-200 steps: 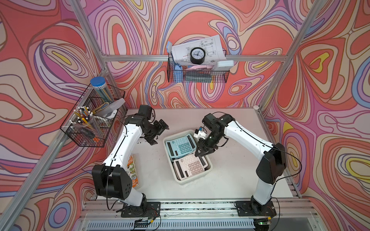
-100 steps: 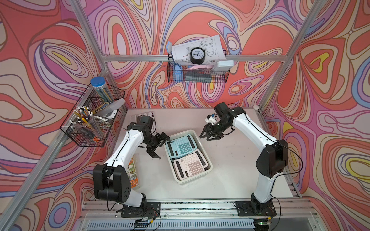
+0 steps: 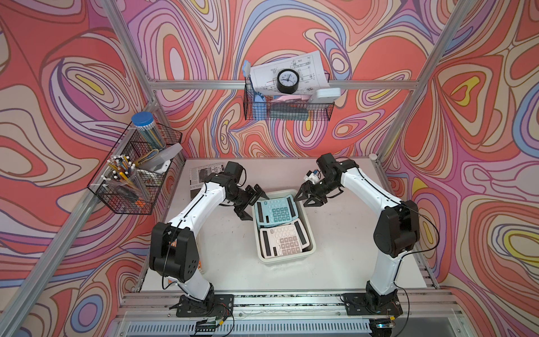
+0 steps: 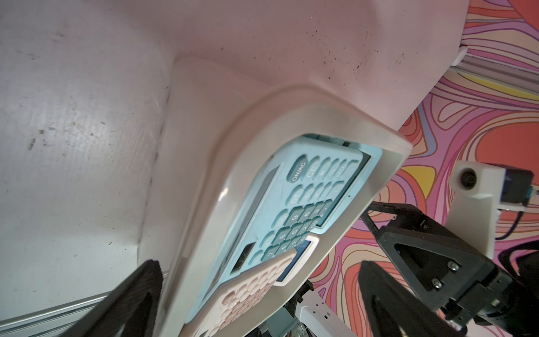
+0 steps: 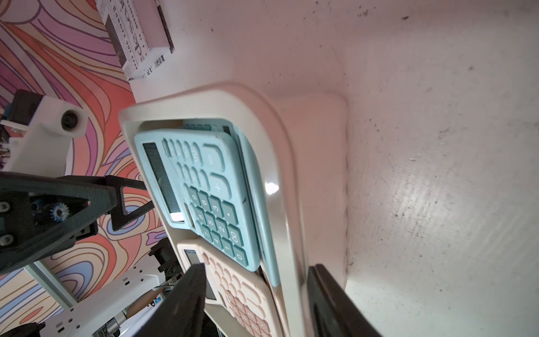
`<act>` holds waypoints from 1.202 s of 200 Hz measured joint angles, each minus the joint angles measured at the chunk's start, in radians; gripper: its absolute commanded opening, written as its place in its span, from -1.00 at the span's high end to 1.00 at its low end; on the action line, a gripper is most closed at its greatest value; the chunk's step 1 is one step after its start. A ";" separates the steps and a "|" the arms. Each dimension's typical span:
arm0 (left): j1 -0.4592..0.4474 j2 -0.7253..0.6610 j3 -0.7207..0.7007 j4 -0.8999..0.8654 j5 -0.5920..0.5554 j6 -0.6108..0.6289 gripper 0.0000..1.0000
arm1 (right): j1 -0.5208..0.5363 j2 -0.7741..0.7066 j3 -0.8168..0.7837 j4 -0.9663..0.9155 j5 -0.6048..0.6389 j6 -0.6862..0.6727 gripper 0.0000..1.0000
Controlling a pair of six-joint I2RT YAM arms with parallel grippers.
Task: Put the calculator in the storage box
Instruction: Adjust the storage box at the center of the board.
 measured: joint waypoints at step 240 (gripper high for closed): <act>-0.019 0.111 0.505 -0.214 -0.116 0.205 -0.97 | -0.075 -0.085 0.266 -0.036 0.167 0.032 -0.96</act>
